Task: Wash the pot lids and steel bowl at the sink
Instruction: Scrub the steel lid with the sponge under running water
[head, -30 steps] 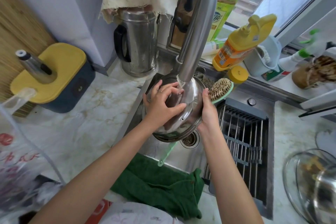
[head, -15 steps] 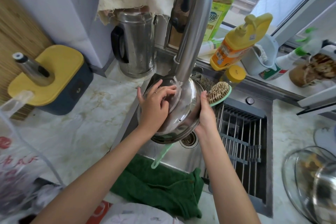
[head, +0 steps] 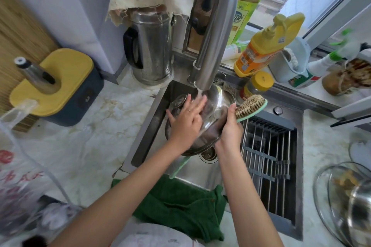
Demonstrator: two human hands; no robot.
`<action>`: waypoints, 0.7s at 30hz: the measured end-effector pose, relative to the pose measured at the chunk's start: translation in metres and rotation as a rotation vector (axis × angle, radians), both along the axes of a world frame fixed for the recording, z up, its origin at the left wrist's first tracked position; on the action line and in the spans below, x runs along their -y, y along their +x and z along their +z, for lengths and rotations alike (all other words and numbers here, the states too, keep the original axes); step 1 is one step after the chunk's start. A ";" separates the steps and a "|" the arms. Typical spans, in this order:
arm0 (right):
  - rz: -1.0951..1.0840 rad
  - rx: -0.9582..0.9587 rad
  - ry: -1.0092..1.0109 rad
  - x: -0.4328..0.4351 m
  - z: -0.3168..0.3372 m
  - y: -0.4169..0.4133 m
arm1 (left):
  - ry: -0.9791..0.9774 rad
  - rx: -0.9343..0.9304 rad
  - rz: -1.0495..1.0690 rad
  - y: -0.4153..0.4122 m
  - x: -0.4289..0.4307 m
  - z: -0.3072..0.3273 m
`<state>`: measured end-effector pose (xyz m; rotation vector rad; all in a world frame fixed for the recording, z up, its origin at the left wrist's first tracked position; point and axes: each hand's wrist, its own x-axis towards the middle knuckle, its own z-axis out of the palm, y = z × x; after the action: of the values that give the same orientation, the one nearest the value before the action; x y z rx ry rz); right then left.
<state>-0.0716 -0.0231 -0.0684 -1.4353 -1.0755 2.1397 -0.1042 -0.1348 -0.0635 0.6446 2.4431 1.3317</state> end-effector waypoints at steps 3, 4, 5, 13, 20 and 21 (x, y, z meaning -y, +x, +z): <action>-0.051 0.027 -0.052 -0.004 -0.007 -0.001 | 0.289 0.100 -0.006 0.019 0.005 0.003; -0.051 0.039 -0.066 -0.005 -0.010 -0.001 | 0.379 0.183 0.076 0.016 0.006 0.006; -0.045 0.043 -0.074 -0.006 -0.011 0.001 | 0.438 0.268 0.155 0.011 0.005 0.010; -0.002 -0.084 -0.179 -0.007 -0.009 0.011 | 0.453 0.233 0.241 -0.023 0.003 0.014; -0.006 -0.166 -0.216 -0.011 -0.015 0.007 | 0.378 0.179 0.194 -0.024 0.012 0.009; -0.003 -0.172 -0.224 -0.011 -0.015 0.006 | 0.363 0.174 0.184 -0.022 0.013 0.011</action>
<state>-0.0657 -0.0119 -0.0837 -1.3121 -0.7926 2.3928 -0.1262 -0.1478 -0.0529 0.3676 2.1826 1.8446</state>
